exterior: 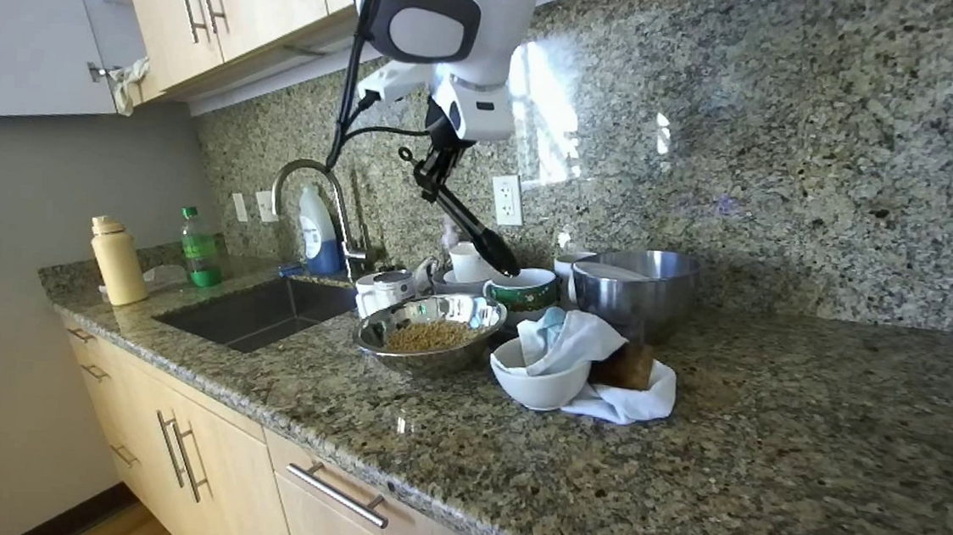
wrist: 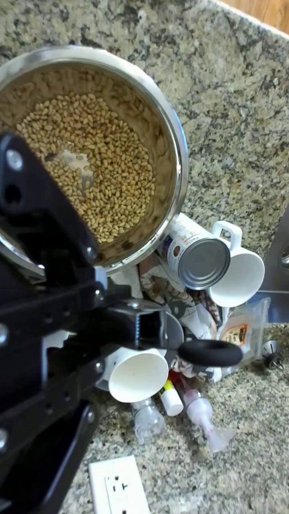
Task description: Use the black/silver object to stir the contents of the silver bowl
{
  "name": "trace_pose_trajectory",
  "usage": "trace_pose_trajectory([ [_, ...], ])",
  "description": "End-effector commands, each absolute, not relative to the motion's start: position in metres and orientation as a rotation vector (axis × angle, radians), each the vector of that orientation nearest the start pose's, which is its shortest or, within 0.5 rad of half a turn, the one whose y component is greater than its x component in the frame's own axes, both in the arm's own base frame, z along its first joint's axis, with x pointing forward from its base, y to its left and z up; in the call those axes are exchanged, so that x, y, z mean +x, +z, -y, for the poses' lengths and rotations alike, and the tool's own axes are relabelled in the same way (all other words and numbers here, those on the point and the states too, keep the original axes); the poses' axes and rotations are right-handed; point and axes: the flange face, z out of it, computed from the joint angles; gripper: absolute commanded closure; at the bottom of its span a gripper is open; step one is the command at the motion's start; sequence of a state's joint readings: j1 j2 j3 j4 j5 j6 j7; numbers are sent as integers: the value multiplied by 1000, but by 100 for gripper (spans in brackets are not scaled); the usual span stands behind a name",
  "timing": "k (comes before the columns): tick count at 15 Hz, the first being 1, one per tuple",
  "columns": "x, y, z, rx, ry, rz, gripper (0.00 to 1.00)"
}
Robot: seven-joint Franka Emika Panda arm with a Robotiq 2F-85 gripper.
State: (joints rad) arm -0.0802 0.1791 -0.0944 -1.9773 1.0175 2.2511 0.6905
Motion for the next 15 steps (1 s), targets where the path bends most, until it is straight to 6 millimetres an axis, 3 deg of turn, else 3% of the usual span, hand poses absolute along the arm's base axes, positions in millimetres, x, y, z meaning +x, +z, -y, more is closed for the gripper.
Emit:
trace_pose_trajectory([
  [1,591,409,98,-1636,56,-1603,95],
  [9,583,406,135,-1419,-204,-1651,95],
  [15,581,394,148,-1323,-356,-1703,95],
])
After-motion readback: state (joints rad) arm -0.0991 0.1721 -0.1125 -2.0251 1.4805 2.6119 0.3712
